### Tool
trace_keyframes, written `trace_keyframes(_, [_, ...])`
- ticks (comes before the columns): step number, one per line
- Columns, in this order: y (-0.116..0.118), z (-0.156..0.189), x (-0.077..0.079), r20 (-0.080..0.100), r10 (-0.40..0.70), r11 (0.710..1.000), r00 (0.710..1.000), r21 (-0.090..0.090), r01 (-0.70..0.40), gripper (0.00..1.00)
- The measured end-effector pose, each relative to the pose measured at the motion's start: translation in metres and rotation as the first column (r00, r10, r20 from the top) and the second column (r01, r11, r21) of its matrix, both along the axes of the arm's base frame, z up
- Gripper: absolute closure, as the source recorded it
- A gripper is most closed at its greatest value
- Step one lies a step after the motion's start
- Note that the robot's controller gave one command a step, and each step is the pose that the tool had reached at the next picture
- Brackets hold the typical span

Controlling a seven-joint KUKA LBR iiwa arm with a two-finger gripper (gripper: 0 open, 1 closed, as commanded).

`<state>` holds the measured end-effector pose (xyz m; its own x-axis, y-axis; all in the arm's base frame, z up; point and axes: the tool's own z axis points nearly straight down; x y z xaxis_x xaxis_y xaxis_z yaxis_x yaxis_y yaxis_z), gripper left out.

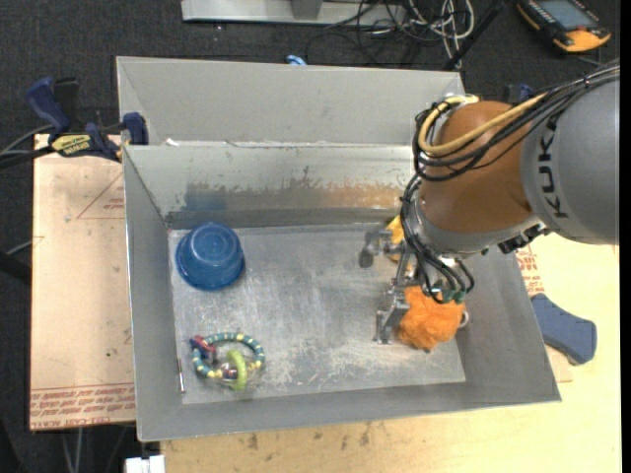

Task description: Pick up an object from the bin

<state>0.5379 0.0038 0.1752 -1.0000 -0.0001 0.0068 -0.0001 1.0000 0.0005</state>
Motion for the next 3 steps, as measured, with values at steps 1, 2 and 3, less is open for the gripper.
trace_keyframes(1, [0.000,0.004,0.002,0.007,0.000,1.000,1.000,0.000,0.000,0.00])
trace_keyframes(2, [-0.001,0.003,0.001,0.009,0.004,1.000,1.000,0.000,-0.004,0.00])
trace_keyframes(3, [-0.020,0.026,-0.011,0.004,0.196,0.981,0.981,0.001,-0.196,0.00])
